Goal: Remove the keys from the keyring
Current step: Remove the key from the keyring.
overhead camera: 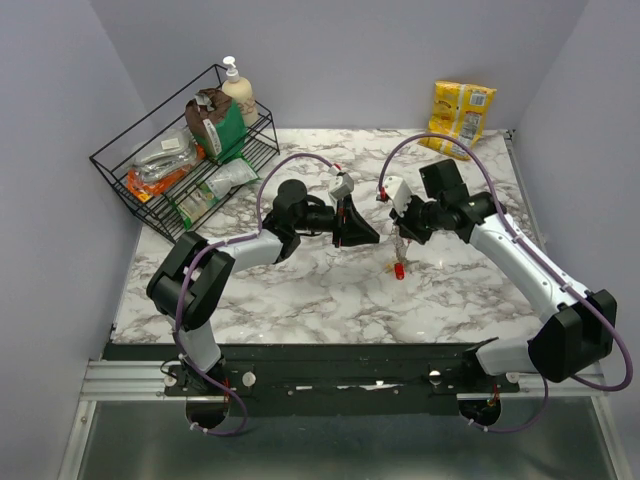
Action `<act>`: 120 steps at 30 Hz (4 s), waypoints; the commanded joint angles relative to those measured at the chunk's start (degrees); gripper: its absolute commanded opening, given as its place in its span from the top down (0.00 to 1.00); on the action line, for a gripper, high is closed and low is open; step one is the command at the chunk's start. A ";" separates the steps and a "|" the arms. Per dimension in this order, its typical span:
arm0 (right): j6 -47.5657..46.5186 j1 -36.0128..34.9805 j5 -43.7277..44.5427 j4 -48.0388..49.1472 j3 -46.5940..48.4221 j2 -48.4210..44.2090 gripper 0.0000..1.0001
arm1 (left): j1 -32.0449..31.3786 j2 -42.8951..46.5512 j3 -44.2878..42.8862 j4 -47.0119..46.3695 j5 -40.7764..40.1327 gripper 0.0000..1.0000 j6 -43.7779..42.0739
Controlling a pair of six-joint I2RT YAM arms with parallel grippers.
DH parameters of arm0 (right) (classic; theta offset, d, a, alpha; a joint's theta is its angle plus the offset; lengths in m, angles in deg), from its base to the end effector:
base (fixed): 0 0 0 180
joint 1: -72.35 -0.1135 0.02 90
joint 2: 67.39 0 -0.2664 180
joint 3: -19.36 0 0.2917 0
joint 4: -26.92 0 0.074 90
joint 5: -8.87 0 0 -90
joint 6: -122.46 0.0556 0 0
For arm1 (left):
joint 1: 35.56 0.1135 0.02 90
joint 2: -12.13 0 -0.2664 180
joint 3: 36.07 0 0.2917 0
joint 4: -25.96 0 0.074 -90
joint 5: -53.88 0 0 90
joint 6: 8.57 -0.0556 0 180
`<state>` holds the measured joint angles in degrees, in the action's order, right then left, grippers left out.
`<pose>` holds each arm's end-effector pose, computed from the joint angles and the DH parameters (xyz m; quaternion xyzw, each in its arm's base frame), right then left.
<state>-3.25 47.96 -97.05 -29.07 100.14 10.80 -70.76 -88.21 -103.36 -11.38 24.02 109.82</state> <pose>0.2969 0.1514 0.2851 -0.5085 0.7921 0.1002 0.3224 0.3103 -0.2779 0.2241 0.4016 0.5658 -0.6239 0.3597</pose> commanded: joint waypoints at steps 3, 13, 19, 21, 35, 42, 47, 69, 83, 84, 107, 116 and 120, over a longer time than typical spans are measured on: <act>-1.83 0.04 -0.42 -1.23 4.13 -1.73 0.94 | 0.31 1.81 -2.59 5.50 -0.37 0.76 -4.11; -1.91 0.04 -3.67 -1.85 4.49 -2.34 0.94 | 0.40 1.81 -4.96 19.05 -3.88 0.75 -14.48; -1.39 0.04 -5.43 0.87 2.29 -1.99 0.94 | 1.80 3.30 -6.11 25.83 -5.73 0.74 -19.15; -1.48 0.04 -5.52 1.23 2.11 -1.64 0.94 | 2.42 3.39 -6.89 27.93 -6.44 0.74 -20.03; -0.68 0.04 -7.37 6.59 -0.61 1.61 0.94 | 3.91 -0.39 -8.92 30.50 -9.25 0.75 -17.75; 0.46 -0.05 -8.86 7.03 -1.14 1.44 0.94 | 3.91 0.49 -7.86 26.63 -7.93 0.74 -15.20; 1.16 -0.05 -10.62 6.94 -1.05 1.17 0.94 | 3.74 0.49 -6.72 22.06 -6.62 0.73 -10.55; 1.78 -0.14 -13.52 6.33 -0.96 0.73 0.94 | 0.13 -1.18 -6.90 25.30 -9.60 0.73 -15.73; 1.07 -0.05 -15.19 5.45 -1.05 0.64 0.94 | 0.04 -1.71 -6.98 25.13 -8.55 0.73 -15.81; 1.16 0.03 -15.02 5.45 -1.05 0.64 0.94 | 0.04 -1.71 -6.98 24.87 -8.11 0.73 -15.73; 2.39 -0.05 -12.82 6.59 -0.44 0.91 0.94 | -0.57 -2.76 -6.19 19.77 -1.87 0.73 -11.33; 2.66 -0.05 -12.56 6.68 -0.35 0.73 0.94 | -0.75 -3.03 -6.19 20.03 -1.61 0.74 -11.77; 2.83 -0.05 -12.38 6.68 -0.35 0.82 0.94 | -0.75 -3.20 -6.19 19.68 -1.52 0.73 -11.59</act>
<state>-0.97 47.96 -110.04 -24.13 99.20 12.66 -70.72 -90.70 -110.16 9.63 19.45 97.99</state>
